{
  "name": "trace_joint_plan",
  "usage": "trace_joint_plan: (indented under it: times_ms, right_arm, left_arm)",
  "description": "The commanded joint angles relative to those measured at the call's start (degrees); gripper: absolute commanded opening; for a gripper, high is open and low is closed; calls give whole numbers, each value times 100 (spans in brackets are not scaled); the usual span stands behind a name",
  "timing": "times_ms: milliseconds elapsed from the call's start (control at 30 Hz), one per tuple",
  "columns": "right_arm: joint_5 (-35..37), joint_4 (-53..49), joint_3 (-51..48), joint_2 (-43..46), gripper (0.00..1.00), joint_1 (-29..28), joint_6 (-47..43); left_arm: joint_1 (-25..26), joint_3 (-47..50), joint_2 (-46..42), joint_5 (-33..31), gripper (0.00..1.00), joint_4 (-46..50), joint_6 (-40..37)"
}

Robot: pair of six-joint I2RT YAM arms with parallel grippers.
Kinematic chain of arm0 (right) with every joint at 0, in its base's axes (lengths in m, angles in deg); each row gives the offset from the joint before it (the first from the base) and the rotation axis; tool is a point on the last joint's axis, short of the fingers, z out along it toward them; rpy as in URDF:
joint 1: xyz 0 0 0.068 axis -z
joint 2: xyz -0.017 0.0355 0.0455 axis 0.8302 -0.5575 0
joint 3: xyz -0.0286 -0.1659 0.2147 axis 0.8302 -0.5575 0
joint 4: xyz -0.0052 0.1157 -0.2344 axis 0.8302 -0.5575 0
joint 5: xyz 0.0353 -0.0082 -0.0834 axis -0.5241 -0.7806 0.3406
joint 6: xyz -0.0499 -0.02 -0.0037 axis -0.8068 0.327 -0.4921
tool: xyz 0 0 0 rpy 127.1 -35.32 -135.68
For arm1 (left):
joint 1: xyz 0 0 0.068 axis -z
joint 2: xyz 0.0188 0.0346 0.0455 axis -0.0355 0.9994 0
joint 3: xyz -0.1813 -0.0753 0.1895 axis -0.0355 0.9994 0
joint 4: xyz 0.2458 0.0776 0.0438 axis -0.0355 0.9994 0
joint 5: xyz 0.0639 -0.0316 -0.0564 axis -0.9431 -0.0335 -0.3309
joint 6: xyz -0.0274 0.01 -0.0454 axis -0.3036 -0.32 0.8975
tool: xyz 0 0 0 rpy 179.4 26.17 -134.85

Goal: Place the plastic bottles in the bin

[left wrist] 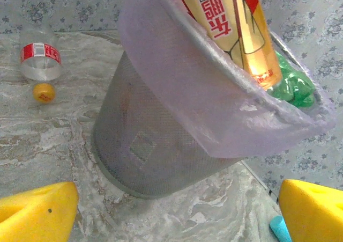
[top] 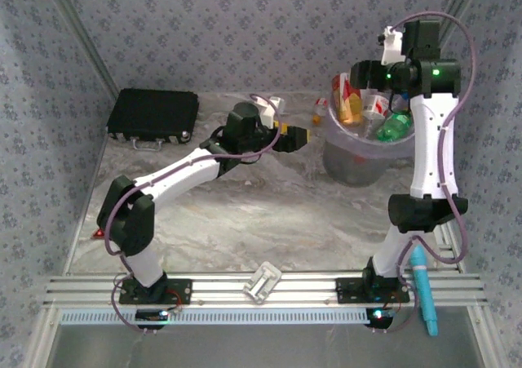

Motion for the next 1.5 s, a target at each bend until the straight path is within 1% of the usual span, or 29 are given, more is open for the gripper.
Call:
trace_joint_plan:
  times_ms: [0, 100, 200, 367, 467, 533, 600, 700, 767, 833, 933, 1000, 1100, 1167, 1333, 1467]
  right_arm:
    - [-8, 224, -490, 34, 67, -54, 80]
    - [-74, 492, -977, 89, 62, -95, 145]
    - [-83, 685, -1342, 141, 60, -116, 180]
    - [-20, 714, -1338, 323, 60, -107, 230]
    - [159, 718, -1304, 607, 65, 1, 373]
    - [484, 722, -1379, 837, 72, 204, 587]
    - [818, 877, -1625, 1111, 79, 493, 798]
    - [930, 1032, -2080, 1370, 88, 1079, 942]
    - [682, 1119, -2341, 1445, 93, 1483, 956]
    - [99, 1319, -2607, 1420, 96, 1886, 978]
    - [-841, 1505, -2710, 1156, 98, 2249, 852]
    - [-1383, 1622, -2759, 1011, 97, 2374, 707]
    - [-1975, 1776, -2834, 841, 93, 2482, 704]
    - [-2231, 1769, -2830, 712, 92, 2502, 685]
    - [-2602, 1757, -2950, 572, 89, 2407, 526]
    - [-2785, 1598, -3001, 538, 87, 2263, 333]
  left_arm:
    - [-91, -306, 140, -112, 96, 117, 37]
    - [-197, -367, 268, -144, 96, 125, 123]
    - [-311, -477, 452, -166, 95, 161, 220]
    - [-428, -853, 898, -119, 95, 395, 230]
    - [-457, -956, 1091, -67, 95, 357, 347]
    - [-472, -951, 1155, 74, 95, 200, 528]
    - [-467, -885, 1141, 161, 95, 53, 628]
    - [-488, -713, 999, 163, 95, 16, 610]
    - [-519, -571, 846, 159, 95, -13, 598]
    - [-552, -442, 677, 184, 95, -78, 612]
    - [-565, -379, 504, 310, 95, -157, 676]
    - [-564, -395, 447, 463, 95, -210, 773]
    - [-518, -428, 418, 563, 95, -374, 936]
    - [-465, -530, 461, 573, 95, -457, 981]
    - [-349, -904, 760, 607, 95, -711, 1193]
    - [-280, -1189, 981, 618, 95, -701, 1218]
